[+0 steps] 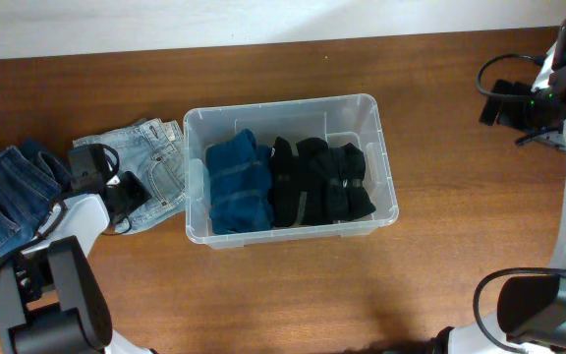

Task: Pack container

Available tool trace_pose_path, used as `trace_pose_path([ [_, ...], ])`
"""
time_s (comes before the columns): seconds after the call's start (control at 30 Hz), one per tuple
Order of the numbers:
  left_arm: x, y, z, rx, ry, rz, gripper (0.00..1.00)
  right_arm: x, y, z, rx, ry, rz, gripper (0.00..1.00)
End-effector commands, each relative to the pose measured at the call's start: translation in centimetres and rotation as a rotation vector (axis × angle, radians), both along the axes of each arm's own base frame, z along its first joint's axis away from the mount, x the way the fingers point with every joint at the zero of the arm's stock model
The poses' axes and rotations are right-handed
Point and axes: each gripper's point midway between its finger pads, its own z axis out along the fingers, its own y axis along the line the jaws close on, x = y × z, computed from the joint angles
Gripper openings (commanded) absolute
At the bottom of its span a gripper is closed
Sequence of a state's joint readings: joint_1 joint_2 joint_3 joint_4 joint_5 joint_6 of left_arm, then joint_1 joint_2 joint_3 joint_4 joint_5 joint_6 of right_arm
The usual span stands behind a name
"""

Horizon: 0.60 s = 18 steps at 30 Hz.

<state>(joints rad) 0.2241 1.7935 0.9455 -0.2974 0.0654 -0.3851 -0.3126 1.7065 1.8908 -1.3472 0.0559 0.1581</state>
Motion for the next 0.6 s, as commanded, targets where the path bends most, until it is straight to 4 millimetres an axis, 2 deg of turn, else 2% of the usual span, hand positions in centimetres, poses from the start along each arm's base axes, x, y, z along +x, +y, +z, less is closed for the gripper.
trace_pose_path([
  [0.0, -2.3, -2.5, -3.3, -0.089, 0.106, -0.064, 0.43, 0.0, -0.2, 0.3, -0.008, -0.008, -0.012, 0.98],
  [0.03, -2.3, -2.5, -3.3, -0.089, 0.105, -0.064, 0.32, 0.0, -0.2, 0.3, -0.008, -0.007, -0.012, 0.99],
  [0.07, -2.2, -2.5, -3.2, -0.088, 0.102, -0.063, 0.10, 0.0, -0.2, 0.3, -0.008, -0.008, -0.012, 0.99],
  [0.1, -2.0, -2.3, -3.0, -0.087, 0.097, -0.060, 0.01, 0.0, -0.2, 0.3, -0.008, -0.007, -0.012, 0.99],
  [0.23, -1.1, -0.7, -1.2, -0.083, 0.067, -0.024, 0.00, 0.0, -0.2, 0.3, -0.008, -0.007, -0.011, 0.99],
  [0.4, -0.4, 1.2, 2.8, -0.073, 0.028, 0.019, 0.01, 0.0, -0.2, 0.3, -0.008, -0.007, -0.012, 0.99],
  [0.57, -0.2, 2.1, 6.6, -0.044, -0.031, 0.036, 0.01, 0.0, -0.2, 0.3, -0.008, -0.008, -0.011, 0.99],
])
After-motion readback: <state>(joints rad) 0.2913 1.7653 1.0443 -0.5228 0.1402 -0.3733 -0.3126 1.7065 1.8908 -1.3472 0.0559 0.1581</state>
